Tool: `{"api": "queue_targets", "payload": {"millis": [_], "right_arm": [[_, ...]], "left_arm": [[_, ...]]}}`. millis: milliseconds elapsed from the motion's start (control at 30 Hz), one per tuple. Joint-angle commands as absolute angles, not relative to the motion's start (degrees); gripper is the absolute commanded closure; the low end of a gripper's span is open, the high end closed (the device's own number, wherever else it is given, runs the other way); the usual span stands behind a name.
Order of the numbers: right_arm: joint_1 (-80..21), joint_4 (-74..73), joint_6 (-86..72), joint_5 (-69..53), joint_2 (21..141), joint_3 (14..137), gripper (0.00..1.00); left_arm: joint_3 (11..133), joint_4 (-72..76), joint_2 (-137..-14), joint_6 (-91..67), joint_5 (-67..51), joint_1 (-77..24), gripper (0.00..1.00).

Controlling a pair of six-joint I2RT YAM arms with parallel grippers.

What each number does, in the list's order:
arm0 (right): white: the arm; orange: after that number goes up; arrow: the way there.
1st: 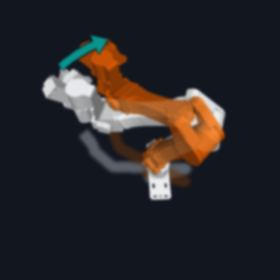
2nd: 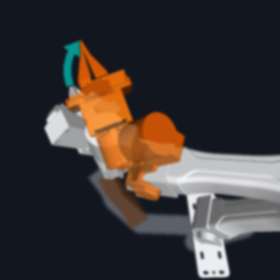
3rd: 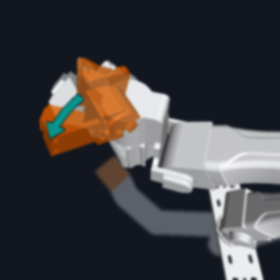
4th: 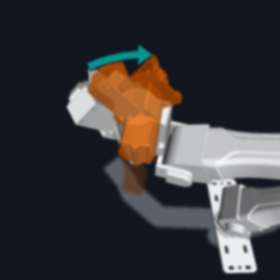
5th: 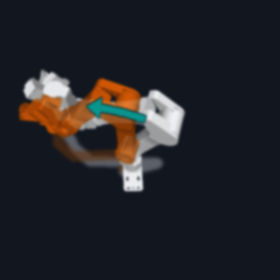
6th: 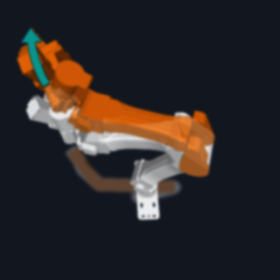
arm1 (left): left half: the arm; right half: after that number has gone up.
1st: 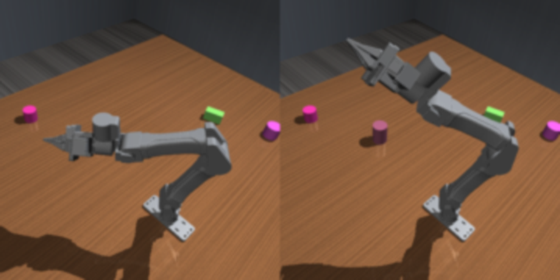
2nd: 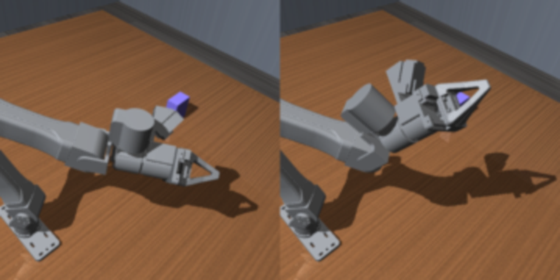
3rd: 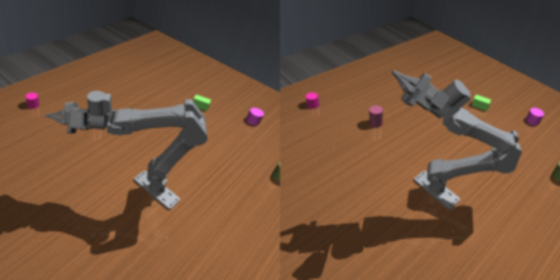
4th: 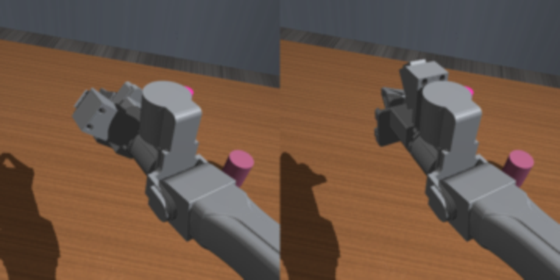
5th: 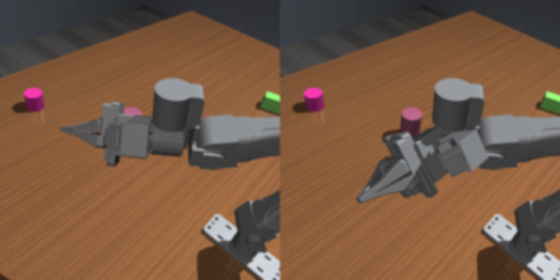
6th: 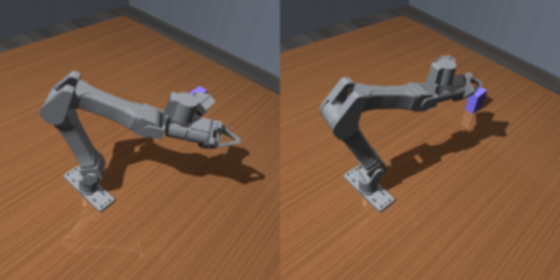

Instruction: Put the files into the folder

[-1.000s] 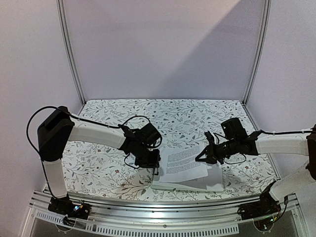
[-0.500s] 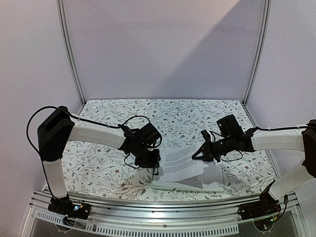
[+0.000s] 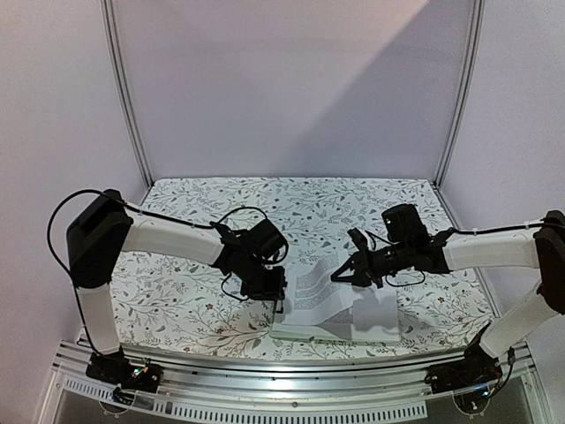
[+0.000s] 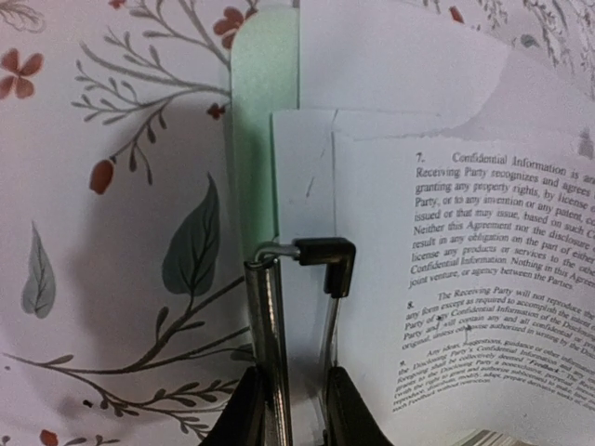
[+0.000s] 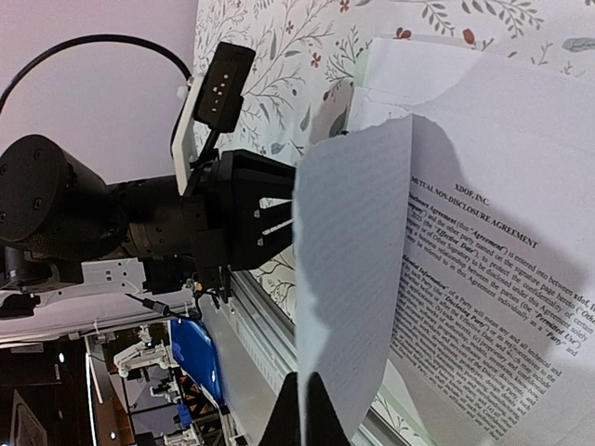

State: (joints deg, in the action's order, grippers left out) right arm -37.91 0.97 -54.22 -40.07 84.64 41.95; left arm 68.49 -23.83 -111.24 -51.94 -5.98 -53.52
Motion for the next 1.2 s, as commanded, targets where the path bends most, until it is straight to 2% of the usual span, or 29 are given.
{"api": "queue_targets", "payload": {"millis": [0,433,1167], "right_arm": [[-38.51,4.66,-55.81,-42.27,85.41,41.82,1.00],[-38.51,-2.21,-51.31,-37.20,86.38,40.04,1.00],[-38.36,-2.86,-48.40,-36.36,91.03,38.85,1.00]], "left_arm": [[66.28,-26.49,-112.35,-51.46,-5.87,-52.12,1.00],[59.22,-16.10,-109.63,-54.30,-14.21,-50.32,1.00],[58.27,-14.58,-109.86,-54.10,-14.88,-50.09,1.00]]}}
